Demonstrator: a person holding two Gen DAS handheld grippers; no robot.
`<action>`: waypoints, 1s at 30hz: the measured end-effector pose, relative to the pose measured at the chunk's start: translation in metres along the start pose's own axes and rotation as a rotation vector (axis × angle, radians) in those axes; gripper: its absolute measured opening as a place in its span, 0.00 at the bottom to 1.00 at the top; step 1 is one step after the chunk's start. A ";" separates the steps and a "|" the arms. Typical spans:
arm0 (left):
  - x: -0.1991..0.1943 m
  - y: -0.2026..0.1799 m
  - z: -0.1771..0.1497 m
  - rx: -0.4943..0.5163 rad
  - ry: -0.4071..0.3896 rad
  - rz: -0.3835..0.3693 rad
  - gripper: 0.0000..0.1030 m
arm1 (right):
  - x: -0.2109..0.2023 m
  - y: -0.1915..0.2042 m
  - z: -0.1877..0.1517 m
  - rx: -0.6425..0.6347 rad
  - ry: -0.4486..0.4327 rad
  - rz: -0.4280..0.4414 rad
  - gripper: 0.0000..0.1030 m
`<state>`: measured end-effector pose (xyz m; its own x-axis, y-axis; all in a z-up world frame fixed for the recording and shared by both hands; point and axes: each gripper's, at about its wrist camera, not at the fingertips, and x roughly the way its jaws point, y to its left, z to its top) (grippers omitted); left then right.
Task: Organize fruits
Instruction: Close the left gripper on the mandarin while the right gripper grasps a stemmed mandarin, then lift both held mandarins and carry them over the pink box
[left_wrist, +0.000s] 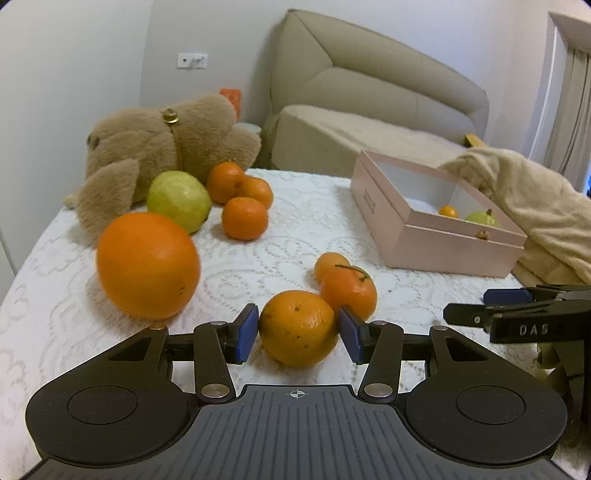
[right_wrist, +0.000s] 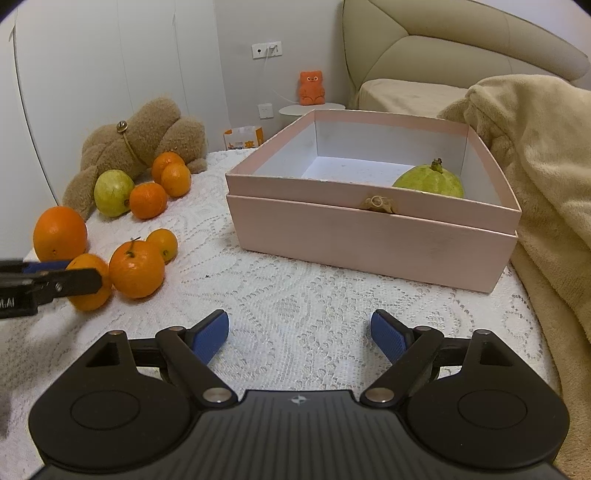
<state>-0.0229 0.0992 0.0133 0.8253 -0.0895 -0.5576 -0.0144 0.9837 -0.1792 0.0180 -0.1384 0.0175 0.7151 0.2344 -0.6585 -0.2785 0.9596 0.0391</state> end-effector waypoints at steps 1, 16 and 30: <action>-0.001 0.003 -0.003 -0.012 -0.007 -0.014 0.52 | -0.002 0.001 0.001 0.001 -0.005 0.002 0.82; -0.014 0.015 -0.018 -0.054 -0.067 -0.069 0.52 | 0.040 0.085 0.056 0.016 0.182 0.309 0.56; -0.006 0.020 -0.017 -0.084 -0.022 -0.116 0.52 | -0.001 0.041 0.035 -0.007 0.158 0.094 0.43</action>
<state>-0.0373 0.1170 -0.0006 0.8365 -0.1972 -0.5113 0.0353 0.9505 -0.3087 0.0281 -0.0935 0.0462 0.5764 0.2954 -0.7619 -0.3442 0.9334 0.1015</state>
